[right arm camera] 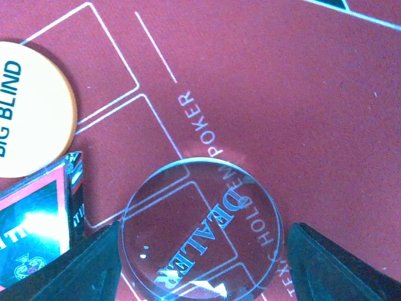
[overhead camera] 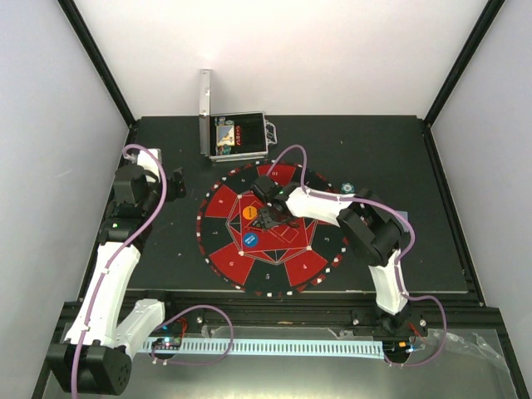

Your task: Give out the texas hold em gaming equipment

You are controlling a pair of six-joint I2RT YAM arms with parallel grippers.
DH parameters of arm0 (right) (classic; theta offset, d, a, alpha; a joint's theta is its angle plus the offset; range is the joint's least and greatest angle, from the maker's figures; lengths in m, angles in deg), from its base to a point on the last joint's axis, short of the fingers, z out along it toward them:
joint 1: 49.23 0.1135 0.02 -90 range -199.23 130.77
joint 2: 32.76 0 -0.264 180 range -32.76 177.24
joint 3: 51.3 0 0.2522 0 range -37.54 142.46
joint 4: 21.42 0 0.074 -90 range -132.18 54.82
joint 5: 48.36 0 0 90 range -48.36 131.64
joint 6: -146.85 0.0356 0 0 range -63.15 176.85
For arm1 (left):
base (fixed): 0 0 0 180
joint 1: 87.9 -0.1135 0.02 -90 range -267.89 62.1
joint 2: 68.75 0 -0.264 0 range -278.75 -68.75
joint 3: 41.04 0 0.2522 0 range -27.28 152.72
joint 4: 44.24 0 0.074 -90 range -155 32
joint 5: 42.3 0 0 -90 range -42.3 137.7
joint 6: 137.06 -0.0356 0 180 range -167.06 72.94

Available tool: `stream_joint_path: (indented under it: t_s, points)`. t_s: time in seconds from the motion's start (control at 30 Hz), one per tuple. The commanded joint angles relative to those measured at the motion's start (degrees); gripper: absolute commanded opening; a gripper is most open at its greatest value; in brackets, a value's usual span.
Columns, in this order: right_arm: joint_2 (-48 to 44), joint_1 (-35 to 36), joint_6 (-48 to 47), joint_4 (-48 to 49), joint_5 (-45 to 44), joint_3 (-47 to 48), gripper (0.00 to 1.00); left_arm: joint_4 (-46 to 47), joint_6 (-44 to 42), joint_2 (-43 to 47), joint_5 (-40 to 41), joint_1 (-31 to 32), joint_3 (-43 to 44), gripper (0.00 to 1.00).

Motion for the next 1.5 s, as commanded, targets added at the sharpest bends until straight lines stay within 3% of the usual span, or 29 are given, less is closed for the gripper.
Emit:
stream_joint_path:
  t_s: [0.0, 0.27, 0.63, 0.87, 1.47]
  points:
    - [1.9, -0.2, -1.2, 0.9, 0.1, 1.8, 0.69, 1.3, -0.9, 0.1, 0.7, 0.2, 0.1, 0.99]
    - [-1.3, -4.3, -1.4, 2.7, -1.2, -2.9, 0.62, 1.4, -1.2, -0.2, 1.1, 0.2, -0.1, 0.99]
    - [-2.9, -14.7, -6.0, 2.9, 1.1, -4.4, 0.61, 2.2, -2.1, -1.3, 5.1, 0.2, -0.8, 0.99]
    - [-1.2, -17.9, -9.9, 0.9, 3.2, -0.5, 0.61, 2.7, -3.3, -2.7, 6.5, 0.2, -1.2, 0.99]
    - [8.5, -17.9, -12.4, -5.1, 5.5, 11.7, 0.63, 4.0, -5.0, -0.6, 9.8, 0.2, -3.2, 0.99]
